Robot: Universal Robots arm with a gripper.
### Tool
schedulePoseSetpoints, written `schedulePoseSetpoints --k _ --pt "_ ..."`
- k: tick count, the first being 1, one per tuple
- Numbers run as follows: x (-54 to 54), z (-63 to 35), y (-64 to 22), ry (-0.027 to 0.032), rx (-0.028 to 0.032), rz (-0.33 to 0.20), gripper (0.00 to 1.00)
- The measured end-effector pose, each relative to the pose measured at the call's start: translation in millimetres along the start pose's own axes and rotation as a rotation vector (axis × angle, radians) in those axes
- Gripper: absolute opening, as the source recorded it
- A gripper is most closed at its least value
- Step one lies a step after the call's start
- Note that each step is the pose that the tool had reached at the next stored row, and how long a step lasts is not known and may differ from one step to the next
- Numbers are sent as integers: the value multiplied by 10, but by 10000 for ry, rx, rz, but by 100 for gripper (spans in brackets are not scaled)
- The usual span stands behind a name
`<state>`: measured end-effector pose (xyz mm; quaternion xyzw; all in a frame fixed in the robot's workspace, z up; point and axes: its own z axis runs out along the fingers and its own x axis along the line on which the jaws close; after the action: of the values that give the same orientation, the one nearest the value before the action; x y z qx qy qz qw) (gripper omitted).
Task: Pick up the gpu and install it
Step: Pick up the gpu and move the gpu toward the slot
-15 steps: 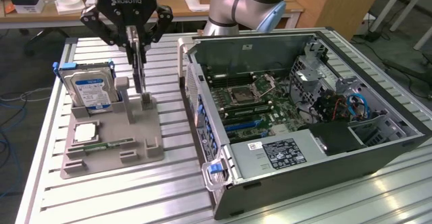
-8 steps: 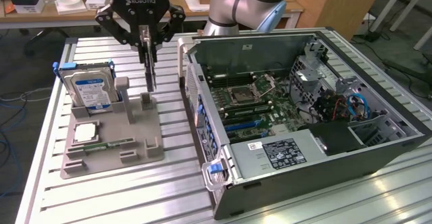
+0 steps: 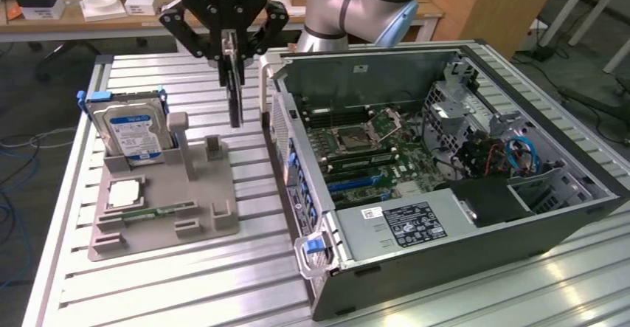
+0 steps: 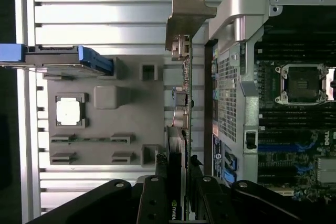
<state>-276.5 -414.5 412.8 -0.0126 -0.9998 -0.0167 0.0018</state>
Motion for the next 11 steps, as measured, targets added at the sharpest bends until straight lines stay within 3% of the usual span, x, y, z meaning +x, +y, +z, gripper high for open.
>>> schedulePoseSetpoints --k 11 --pt "-153 -112 8 107 224 162 26"
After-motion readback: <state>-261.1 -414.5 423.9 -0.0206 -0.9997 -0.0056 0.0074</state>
